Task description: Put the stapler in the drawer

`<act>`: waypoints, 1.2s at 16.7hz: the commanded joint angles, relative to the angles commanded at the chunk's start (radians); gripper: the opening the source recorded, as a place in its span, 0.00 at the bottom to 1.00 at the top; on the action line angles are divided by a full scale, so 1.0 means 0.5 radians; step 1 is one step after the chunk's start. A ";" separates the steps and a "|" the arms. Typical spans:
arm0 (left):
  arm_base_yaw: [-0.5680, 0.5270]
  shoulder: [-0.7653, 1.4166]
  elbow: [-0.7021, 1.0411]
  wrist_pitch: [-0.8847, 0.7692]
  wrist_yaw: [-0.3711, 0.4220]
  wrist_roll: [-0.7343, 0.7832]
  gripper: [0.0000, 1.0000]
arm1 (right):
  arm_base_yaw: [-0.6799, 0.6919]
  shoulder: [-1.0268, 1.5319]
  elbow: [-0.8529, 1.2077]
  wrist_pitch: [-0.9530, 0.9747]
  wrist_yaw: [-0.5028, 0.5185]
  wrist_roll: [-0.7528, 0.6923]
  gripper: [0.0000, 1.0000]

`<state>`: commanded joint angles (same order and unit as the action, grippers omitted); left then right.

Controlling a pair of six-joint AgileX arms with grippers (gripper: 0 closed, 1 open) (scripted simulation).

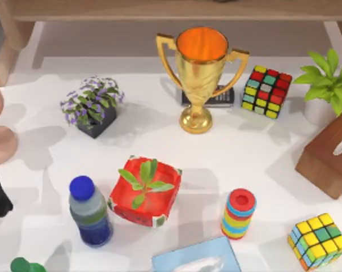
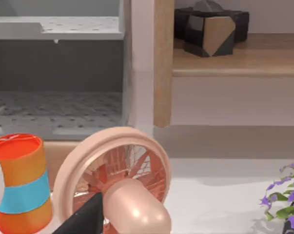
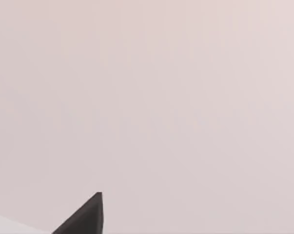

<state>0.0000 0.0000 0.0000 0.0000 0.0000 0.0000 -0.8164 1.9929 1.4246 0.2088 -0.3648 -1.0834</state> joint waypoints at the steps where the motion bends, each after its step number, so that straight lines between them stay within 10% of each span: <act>1: 0.000 0.000 0.000 0.000 0.000 0.000 1.00 | -0.056 -0.023 -0.163 0.240 -0.045 -0.084 1.00; 11: 0.000 0.000 0.000 0.000 0.000 0.000 1.00 | -0.118 0.018 -1.604 2.225 -0.510 -0.761 1.00; 20: 0.000 0.000 0.000 0.000 0.000 0.000 1.00 | 0.138 0.085 -1.980 2.810 -0.699 -0.936 1.00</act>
<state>0.0000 0.0000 0.0000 0.0000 0.0000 0.0000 -0.7475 2.0355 0.4344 1.6140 -0.7144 -1.5516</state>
